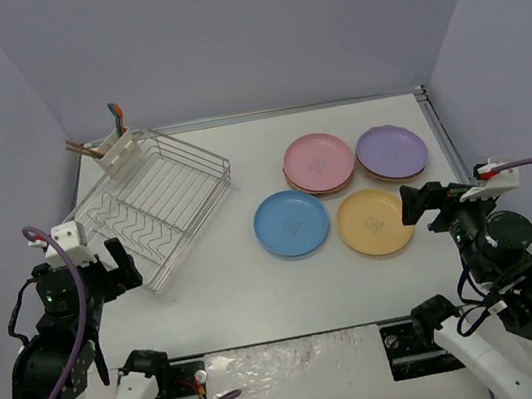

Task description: Load the plates into the dish rack

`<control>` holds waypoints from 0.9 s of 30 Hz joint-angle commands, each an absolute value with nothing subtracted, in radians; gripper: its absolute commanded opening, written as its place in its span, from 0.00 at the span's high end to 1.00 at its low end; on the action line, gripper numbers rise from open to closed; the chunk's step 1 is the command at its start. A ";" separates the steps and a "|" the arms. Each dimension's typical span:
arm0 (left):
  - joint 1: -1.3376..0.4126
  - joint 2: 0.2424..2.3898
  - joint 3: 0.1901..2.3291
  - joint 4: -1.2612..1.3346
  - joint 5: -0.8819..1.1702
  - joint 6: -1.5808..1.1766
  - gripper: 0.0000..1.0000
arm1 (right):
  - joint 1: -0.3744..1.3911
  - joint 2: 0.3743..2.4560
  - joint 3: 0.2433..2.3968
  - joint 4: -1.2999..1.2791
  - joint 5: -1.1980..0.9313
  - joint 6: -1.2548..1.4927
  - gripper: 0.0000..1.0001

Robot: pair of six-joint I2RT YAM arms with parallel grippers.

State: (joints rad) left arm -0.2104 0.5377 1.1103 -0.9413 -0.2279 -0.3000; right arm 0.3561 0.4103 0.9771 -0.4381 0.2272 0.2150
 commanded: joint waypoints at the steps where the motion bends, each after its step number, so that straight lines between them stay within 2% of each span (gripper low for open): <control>1: -0.217 0.575 1.114 -0.901 -0.207 -0.319 0.03 | 0.364 0.453 0.967 -0.373 0.229 0.262 0.00; 5: -0.216 0.598 1.115 -0.900 -0.189 -0.324 0.03 | 0.364 0.477 0.951 -0.364 0.164 0.278 0.00; 12: -0.216 0.674 1.158 -0.903 -0.148 -0.331 0.03 | 0.364 0.684 0.909 -0.364 0.093 0.378 0.00; 18: -0.216 0.763 1.197 -0.921 -0.081 -0.350 0.03 | 0.343 0.859 0.843 -0.387 0.203 0.567 0.00; 27: -0.216 0.852 1.197 -0.894 0.045 -0.346 0.03 | 0.028 1.100 0.754 -0.390 0.130 0.655 0.00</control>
State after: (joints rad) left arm -0.2104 0.8206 1.1576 -0.9449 -0.0299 -0.3347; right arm 0.1118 1.0268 0.7678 -0.4152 0.1289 0.5878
